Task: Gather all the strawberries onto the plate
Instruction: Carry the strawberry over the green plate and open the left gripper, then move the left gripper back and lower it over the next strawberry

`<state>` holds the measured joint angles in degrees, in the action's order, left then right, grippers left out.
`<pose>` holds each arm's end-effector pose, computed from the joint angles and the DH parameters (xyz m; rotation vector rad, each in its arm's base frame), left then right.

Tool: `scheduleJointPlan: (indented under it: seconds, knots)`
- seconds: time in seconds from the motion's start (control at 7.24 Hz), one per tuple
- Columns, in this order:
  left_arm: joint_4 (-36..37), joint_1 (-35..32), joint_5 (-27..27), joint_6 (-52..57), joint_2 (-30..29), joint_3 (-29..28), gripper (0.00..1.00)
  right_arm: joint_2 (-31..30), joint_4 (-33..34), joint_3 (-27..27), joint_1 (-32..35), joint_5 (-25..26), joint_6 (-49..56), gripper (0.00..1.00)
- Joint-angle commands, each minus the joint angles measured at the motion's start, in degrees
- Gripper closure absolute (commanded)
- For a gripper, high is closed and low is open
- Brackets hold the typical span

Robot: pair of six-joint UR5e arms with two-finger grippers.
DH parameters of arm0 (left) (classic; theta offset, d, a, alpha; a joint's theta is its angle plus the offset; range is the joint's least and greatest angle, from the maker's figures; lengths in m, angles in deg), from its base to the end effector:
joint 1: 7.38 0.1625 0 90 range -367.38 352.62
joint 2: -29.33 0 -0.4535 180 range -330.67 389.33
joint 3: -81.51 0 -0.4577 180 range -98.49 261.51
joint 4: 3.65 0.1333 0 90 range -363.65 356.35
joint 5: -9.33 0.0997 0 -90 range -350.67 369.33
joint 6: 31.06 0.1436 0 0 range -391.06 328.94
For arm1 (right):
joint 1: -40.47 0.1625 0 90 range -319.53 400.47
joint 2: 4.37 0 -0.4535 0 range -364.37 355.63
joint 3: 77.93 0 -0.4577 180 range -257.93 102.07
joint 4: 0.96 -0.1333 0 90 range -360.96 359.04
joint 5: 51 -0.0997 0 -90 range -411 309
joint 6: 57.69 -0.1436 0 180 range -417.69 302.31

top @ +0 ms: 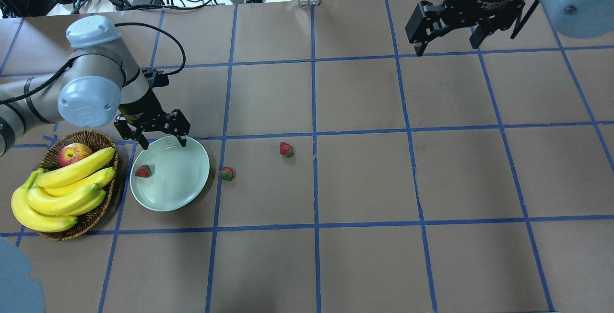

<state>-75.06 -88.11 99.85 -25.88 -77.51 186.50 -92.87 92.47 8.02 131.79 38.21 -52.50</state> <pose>-0.0361 -0.5980 0.1925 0.1090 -3.0989 -0.3588 0.1487 -0.5800 0.5038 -0.1787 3.1219 -0.1640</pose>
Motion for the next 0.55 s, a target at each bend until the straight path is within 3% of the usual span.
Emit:
scheduleJointPlan:
  seconds: [0.0, 0.41]
  knots:
    - [1.26, -10.01, -3.67, -13.48, -0.39, -3.38, 0.00, 0.00, 0.00, 0.00, 0.00, 0.00, 0.00, 0.00]
    - [10.65, -16.03, -10.17, -16.34, -2.93, -2.86, 0.00, 0.00, -0.09, 0.00, 0.00, 0.00, 0.00, 0.00]
